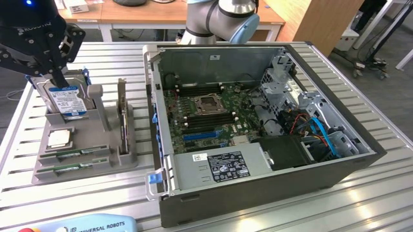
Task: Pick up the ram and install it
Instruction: 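Pick up the ram and move it above insertion slot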
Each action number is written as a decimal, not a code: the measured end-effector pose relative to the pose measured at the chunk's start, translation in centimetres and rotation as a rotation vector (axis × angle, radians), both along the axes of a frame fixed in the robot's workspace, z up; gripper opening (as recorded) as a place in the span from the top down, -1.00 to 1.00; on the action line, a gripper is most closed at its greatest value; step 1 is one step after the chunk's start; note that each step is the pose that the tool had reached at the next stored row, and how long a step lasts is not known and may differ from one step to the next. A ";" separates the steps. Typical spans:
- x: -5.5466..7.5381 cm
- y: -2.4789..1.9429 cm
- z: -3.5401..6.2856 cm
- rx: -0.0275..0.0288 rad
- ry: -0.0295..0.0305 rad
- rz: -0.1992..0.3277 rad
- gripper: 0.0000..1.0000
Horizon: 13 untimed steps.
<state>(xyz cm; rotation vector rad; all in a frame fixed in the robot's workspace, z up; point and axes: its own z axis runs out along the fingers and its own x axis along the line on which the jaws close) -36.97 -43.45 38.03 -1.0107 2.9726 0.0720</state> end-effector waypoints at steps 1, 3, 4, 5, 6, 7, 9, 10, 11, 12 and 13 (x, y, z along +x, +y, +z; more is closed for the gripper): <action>0.0 0.00 -0.01 0.0000 0.0000 0.012 0.80; 0.0 0.00 -0.01 0.0000 0.0000 0.038 0.80; 0.0 0.00 -0.02 0.0000 0.0000 0.051 0.80; 0.0 0.00 -0.03 0.0000 -0.0001 0.064 0.80; 0.0 0.00 -0.03 0.0000 -0.0001 0.077 0.80; 0.0 0.00 -0.04 0.0000 -0.0001 0.090 0.80; 0.0 0.00 -0.05 0.0000 -0.0001 0.116 0.80; 0.0 0.00 -0.05 0.0000 0.0000 0.128 0.80; 0.0 0.00 -0.05 0.0000 -0.0001 0.141 0.80; 0.0 0.00 -0.06 0.0000 -0.0001 0.154 0.80; 0.0 0.00 -0.06 0.0000 0.0000 0.167 0.80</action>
